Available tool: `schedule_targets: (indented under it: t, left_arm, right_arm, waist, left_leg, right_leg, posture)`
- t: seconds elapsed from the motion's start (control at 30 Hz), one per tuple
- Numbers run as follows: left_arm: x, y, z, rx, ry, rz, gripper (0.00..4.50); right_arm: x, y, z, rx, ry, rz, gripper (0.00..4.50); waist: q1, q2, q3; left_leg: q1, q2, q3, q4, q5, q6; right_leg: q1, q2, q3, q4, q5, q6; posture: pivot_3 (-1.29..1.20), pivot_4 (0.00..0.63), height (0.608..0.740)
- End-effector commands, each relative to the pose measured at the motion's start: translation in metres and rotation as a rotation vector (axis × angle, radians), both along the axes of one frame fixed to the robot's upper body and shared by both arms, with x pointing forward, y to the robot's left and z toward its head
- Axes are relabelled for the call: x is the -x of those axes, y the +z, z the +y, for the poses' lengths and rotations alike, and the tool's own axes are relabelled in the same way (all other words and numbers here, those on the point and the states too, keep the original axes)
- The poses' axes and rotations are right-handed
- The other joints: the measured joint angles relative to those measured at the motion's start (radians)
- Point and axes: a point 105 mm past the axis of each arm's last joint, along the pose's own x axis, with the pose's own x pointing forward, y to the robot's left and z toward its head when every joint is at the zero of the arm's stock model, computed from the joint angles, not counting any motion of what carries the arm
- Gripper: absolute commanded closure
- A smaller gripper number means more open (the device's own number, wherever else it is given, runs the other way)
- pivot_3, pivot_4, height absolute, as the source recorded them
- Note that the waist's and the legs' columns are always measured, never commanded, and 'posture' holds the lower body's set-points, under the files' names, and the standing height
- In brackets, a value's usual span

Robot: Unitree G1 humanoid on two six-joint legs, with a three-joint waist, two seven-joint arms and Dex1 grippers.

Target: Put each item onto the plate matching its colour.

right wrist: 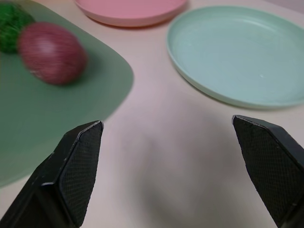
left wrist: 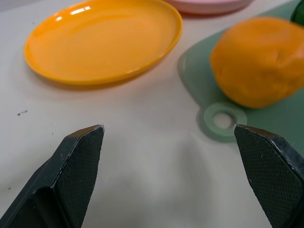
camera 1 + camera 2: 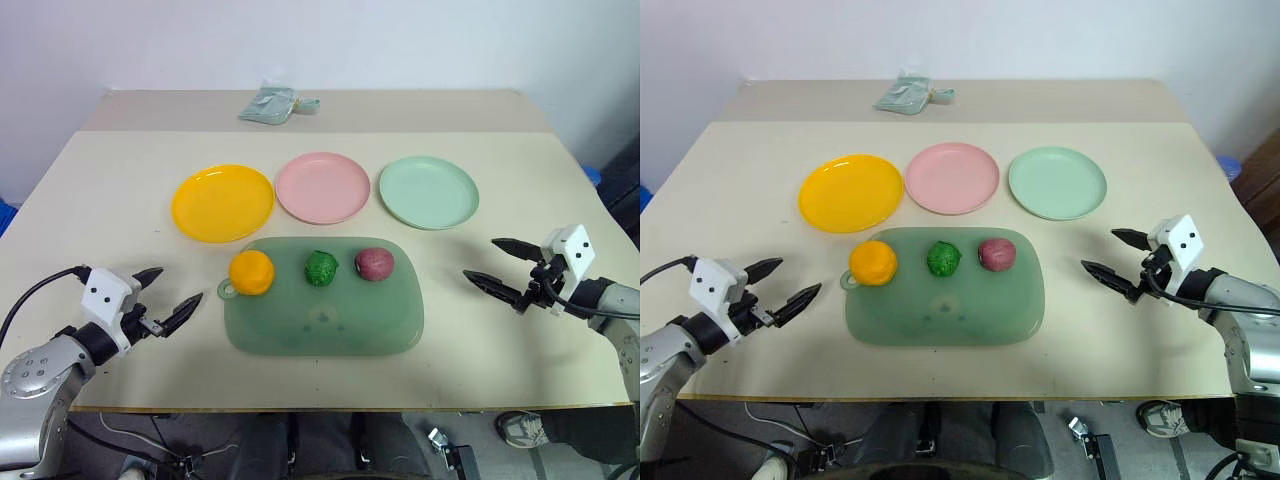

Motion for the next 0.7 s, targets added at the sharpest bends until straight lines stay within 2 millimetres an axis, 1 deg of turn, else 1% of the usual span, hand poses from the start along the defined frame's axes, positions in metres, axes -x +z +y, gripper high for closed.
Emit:
schedule_targets:
  t: [0.03, 0.23, 0.47, 0.57, 0.7]
  left_arm:
    - [0.002, 0.009, 0.000, 0.002, 0.011, -0.032, 0.00]
    - [0.001, 0.018, -0.008, 0.026, -0.001, -0.048, 0.00]
    - [-0.003, 0.018, -0.011, 0.030, 0.003, -0.055, 0.00]
    - [-0.004, 0.021, -0.012, 0.034, -0.006, -0.060, 0.00]
    - [-0.005, 0.019, -0.011, 0.028, -0.004, -0.060, 0.00]
  right_arm:
    - [0.001, 0.011, 0.010, -0.010, 0.028, -0.044, 0.06]
    - [-0.007, 0.012, 0.018, -0.012, 0.004, -0.096, 0.06]
    - [-0.011, 0.004, 0.025, -0.022, -0.009, -0.114, 0.06]
    - [-0.013, 0.009, 0.030, -0.032, -0.013, -0.132, 0.06]
    - [-0.012, 0.005, 0.033, -0.037, -0.017, -0.130, 0.06]
  waist:
    - [0.000, 0.000, 0.000]
    - [0.000, 0.000, 0.000]
    - [0.000, 0.000, 0.000]
    - [0.000, 0.000, 0.000]
    - [0.000, 0.000, 0.000]
  left_leg:
    - [0.000, 0.000, 0.000, 0.000, 0.000, 0.000]
    - [0.000, 0.000, 0.000, 0.000, 0.000, 0.000]
    - [0.000, 0.000, 0.000, 0.000, 0.000, 0.000]
    - [0.000, 0.000, 0.000, 0.001, 0.000, 0.000]
    - [0.000, 0.000, 0.000, 0.001, 0.000, 0.000]
  right_leg:
    - [0.000, 0.000, 0.000, 0.000, 0.000, 0.000]
    - [0.000, 0.000, 0.000, 0.000, 0.000, 0.000]
    - [0.000, 0.000, 0.000, 0.000, 0.000, 0.000]
    - [0.001, 0.000, 0.000, 0.001, 0.000, 0.000]
    - [0.000, 0.000, 0.000, 0.001, 0.000, 0.001]
  posture:
    - [0.00, 0.150, 0.740]
    - [0.00, 0.150, 0.740]
    - [0.00, 0.150, 0.740]
    - [0.00, 0.150, 0.740]
    - [0.00, 0.150, 0.740]
